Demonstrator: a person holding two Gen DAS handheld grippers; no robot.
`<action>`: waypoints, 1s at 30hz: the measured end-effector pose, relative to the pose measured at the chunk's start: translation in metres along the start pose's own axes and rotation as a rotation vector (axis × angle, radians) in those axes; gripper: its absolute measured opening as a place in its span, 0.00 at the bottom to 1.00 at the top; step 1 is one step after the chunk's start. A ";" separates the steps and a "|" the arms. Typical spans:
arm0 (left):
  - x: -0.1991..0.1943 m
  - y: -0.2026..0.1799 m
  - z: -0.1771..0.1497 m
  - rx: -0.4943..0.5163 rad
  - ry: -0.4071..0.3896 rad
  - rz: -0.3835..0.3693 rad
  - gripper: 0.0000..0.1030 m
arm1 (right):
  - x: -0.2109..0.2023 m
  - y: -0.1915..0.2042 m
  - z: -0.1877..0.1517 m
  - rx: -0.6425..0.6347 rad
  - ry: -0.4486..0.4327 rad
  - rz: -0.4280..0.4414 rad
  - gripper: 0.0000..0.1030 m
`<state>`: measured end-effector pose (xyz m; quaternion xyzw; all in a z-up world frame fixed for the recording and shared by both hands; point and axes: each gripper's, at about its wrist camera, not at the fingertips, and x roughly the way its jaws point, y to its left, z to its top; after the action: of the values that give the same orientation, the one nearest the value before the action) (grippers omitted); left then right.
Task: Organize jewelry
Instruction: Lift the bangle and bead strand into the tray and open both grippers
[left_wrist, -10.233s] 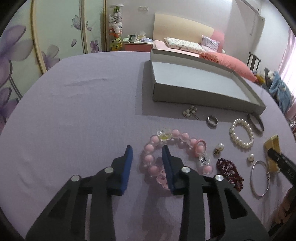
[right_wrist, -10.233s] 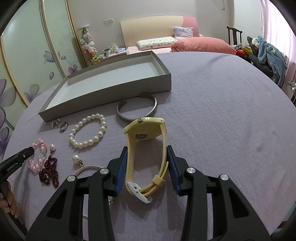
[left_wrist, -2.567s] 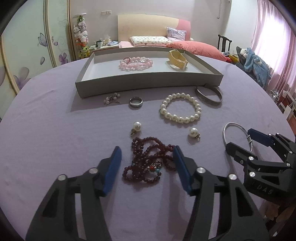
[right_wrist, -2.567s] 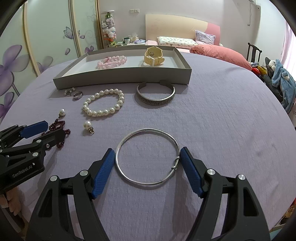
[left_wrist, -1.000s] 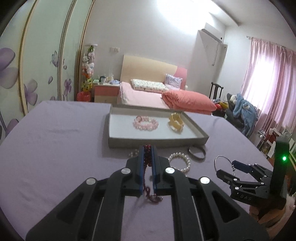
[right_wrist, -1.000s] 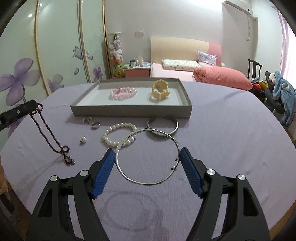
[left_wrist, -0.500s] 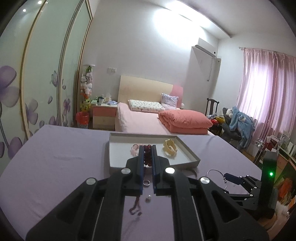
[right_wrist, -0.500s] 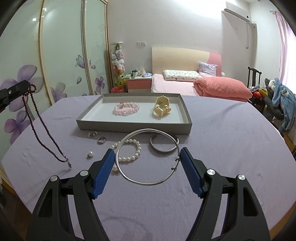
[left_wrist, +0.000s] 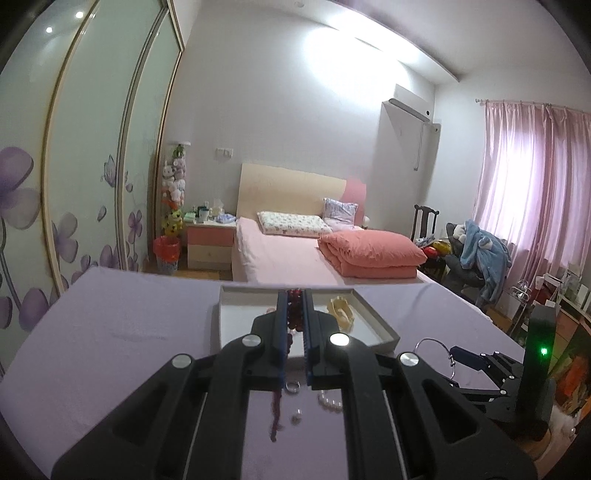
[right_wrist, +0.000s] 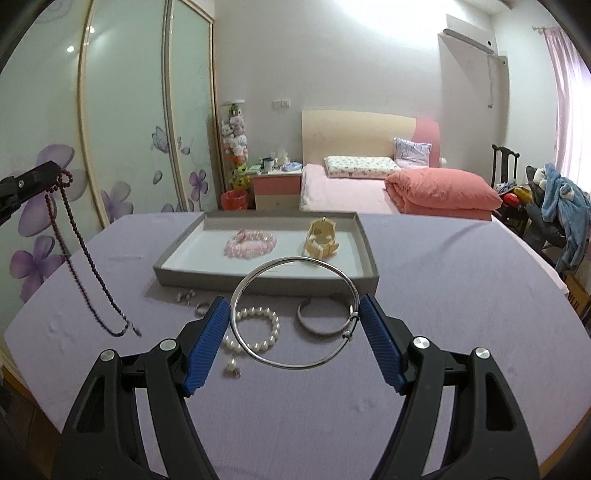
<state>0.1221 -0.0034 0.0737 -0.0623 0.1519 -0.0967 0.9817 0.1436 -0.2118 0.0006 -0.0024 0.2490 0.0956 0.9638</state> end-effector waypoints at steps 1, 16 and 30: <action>0.001 0.000 0.004 0.004 -0.007 0.003 0.08 | 0.001 0.000 0.003 0.001 -0.007 -0.004 0.70; 0.071 0.002 0.066 0.019 -0.073 0.031 0.08 | 0.060 -0.010 0.067 0.033 -0.096 -0.048 0.70; 0.167 0.023 0.054 -0.019 -0.024 0.045 0.08 | 0.155 -0.008 0.082 0.025 -0.020 -0.079 0.70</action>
<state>0.2992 -0.0114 0.0734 -0.0695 0.1426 -0.0724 0.9847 0.3175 -0.1867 -0.0025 0.0006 0.2401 0.0545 0.9692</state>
